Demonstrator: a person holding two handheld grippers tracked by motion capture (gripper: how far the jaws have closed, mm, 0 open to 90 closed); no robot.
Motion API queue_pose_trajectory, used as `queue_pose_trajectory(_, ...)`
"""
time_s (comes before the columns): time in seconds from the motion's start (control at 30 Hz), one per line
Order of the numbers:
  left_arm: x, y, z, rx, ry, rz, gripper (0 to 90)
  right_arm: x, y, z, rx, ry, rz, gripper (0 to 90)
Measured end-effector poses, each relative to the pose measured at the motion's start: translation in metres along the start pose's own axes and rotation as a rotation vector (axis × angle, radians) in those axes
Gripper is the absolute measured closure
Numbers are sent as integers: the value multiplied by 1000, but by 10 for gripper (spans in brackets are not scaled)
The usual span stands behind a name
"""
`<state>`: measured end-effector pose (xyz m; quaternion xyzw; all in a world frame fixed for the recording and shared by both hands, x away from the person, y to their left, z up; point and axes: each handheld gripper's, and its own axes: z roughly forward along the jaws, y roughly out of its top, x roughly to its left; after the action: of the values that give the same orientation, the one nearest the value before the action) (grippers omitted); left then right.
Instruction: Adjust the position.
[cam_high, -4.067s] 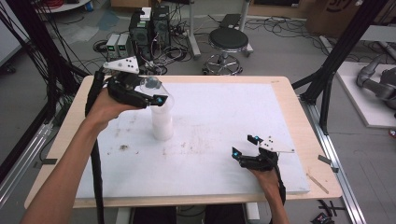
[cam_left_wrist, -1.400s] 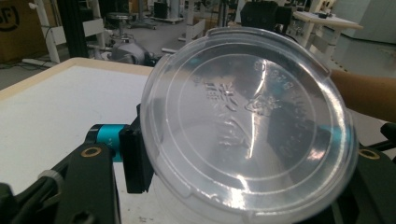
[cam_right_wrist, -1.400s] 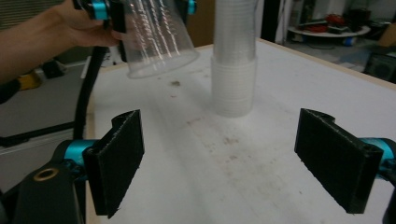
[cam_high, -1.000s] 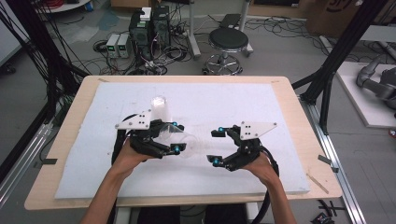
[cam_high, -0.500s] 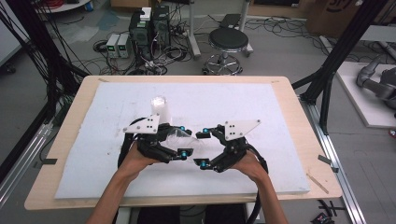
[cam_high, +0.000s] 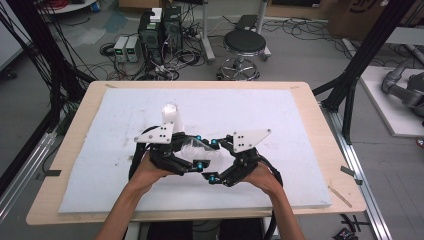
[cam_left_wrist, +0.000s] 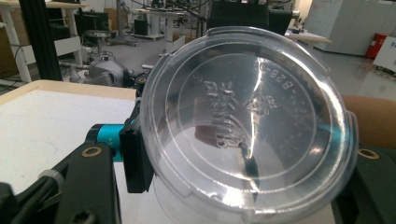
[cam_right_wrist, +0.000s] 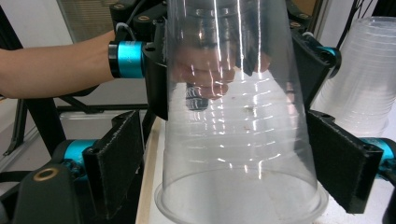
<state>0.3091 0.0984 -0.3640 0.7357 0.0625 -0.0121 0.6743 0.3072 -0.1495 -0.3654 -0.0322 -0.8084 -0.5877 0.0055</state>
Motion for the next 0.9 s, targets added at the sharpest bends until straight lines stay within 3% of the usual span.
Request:
queue_pose_trajectory(0.27, 0, 0, 2, -2, -9, 1, 365, 0, 0, 5, 12, 3, -9, 170)
queue_pose_trajectory(0.5, -1, 0, 1, -1, -19, 4, 367, 0, 0, 5, 12, -17, -28, 286)
queue_pose_trajectory(0.77, 0, -1, 1, 0, -22, 1, 366, 1, 0, 5, 20, -25, -28, 324)
queue_pose_trajectory(0.83, 0, -1, 1, -2, -23, 5, 344, 1, 0, 5, 21, -24, -28, 326)
queue_pose_trajectory(0.9, -1, -2, 2, -8, -14, 5, 203, 0, 0, 5, 25, -29, -28, 330)
